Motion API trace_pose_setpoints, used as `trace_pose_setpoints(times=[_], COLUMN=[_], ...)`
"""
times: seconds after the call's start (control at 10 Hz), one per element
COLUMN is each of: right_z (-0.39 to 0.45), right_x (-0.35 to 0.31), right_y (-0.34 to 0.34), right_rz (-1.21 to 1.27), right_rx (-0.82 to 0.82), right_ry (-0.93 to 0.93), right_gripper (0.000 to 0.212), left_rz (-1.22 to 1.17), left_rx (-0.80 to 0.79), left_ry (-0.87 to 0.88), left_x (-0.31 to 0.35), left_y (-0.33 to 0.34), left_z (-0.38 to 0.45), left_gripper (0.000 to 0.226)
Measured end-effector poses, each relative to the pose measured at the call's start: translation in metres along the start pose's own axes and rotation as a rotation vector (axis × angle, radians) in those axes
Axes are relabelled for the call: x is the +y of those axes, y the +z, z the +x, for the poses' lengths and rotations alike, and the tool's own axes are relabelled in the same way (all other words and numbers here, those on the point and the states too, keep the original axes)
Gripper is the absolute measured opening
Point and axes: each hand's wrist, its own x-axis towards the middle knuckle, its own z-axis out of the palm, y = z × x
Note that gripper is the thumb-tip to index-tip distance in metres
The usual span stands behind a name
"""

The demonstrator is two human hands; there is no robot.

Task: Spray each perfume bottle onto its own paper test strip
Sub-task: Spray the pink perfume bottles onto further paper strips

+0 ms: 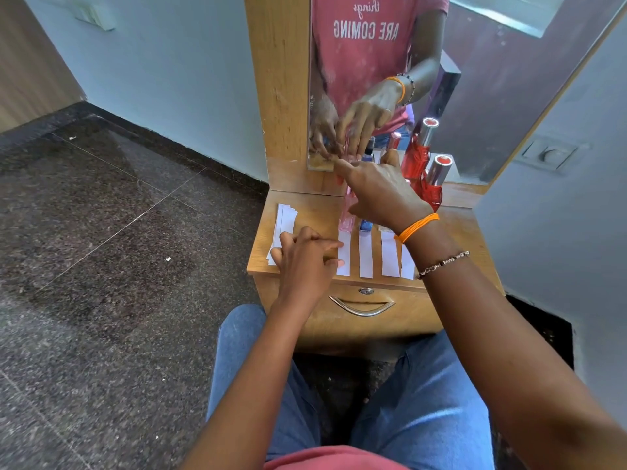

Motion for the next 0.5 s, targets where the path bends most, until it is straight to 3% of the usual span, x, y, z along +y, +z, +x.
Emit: trace_pose_setpoints(times=[0.3,0.4,0.5], right_z=[-0.013,-0.031,-0.069], right_x=[-0.001,0.008,0.016], right_y=[-0.011,-0.017,-0.018], right_rz=[0.116,0.318,0.541], right_rx=[0.002,0.252,0.578], right_ry=[0.001,0.076,0.223], right_gripper=[0.066,0.041,0.037], left_rz=[-0.01,-0.055,-0.128], left_rx=[0.02,0.095,0.263], left_ry=[0.03,0.066,0.144], left_x=[-0.002,-0.002,0.007], left_y=[0.005,0.007,0.004], left_z=[-0.001,0.001,-0.004], left_gripper=[0.028,0.022,0.019])
